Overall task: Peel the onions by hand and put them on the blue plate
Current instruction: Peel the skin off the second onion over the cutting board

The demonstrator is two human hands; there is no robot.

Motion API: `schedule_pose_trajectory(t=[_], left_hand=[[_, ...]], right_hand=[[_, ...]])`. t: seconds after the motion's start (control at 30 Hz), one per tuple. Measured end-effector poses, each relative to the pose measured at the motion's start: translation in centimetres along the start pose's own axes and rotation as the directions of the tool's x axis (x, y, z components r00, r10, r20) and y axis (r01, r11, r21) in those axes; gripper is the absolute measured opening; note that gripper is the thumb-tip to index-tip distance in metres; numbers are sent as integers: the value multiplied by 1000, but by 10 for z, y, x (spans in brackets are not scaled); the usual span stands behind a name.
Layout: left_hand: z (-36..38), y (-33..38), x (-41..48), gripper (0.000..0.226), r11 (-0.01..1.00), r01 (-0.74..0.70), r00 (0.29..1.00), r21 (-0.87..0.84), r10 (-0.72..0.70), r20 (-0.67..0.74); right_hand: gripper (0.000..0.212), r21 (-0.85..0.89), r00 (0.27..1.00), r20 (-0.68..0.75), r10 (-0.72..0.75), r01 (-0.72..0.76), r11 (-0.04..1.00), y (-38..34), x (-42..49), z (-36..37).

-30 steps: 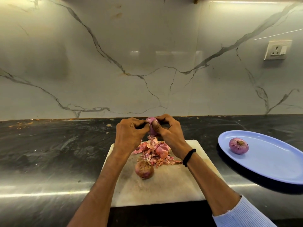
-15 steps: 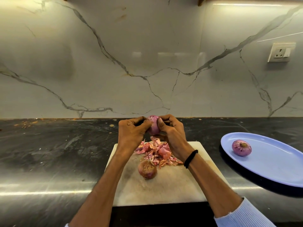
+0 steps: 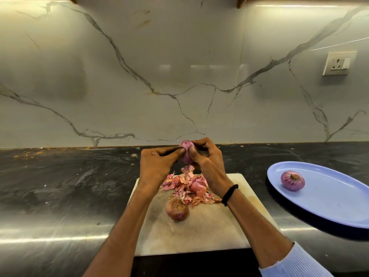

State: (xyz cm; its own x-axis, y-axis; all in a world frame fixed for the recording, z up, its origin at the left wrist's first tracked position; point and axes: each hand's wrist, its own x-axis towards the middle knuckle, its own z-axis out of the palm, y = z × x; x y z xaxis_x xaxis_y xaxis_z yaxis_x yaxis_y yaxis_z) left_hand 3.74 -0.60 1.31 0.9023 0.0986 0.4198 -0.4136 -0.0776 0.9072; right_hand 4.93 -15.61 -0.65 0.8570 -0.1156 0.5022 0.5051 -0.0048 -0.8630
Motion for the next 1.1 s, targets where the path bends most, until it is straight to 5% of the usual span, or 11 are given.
schedule_pose_trajectory(t=[0.17, 0.47, 0.73, 1.1], left_hand=[[1, 0, -2, 21, 993, 76, 997, -91, -77, -12], [4, -4, -3, 18, 994, -23, 994, 107, 34, -104], [1, -4, -1, 24, 988, -82, 996, 129, 84, -11], [4, -13, -1, 18, 832, -342, 925, 437, 381, -1]], right_hand=[[20, -35, 999, 14, -36, 36, 999, 2, -2, 1], [21, -94, 998, 12, -55, 56, 994, 7, -1, 5], [18, 14, 999, -37, 14, -14, 1000, 7, 0, 2], [20, -13, 1000, 4, 14, -14, 1000, 4, -4, 6]])
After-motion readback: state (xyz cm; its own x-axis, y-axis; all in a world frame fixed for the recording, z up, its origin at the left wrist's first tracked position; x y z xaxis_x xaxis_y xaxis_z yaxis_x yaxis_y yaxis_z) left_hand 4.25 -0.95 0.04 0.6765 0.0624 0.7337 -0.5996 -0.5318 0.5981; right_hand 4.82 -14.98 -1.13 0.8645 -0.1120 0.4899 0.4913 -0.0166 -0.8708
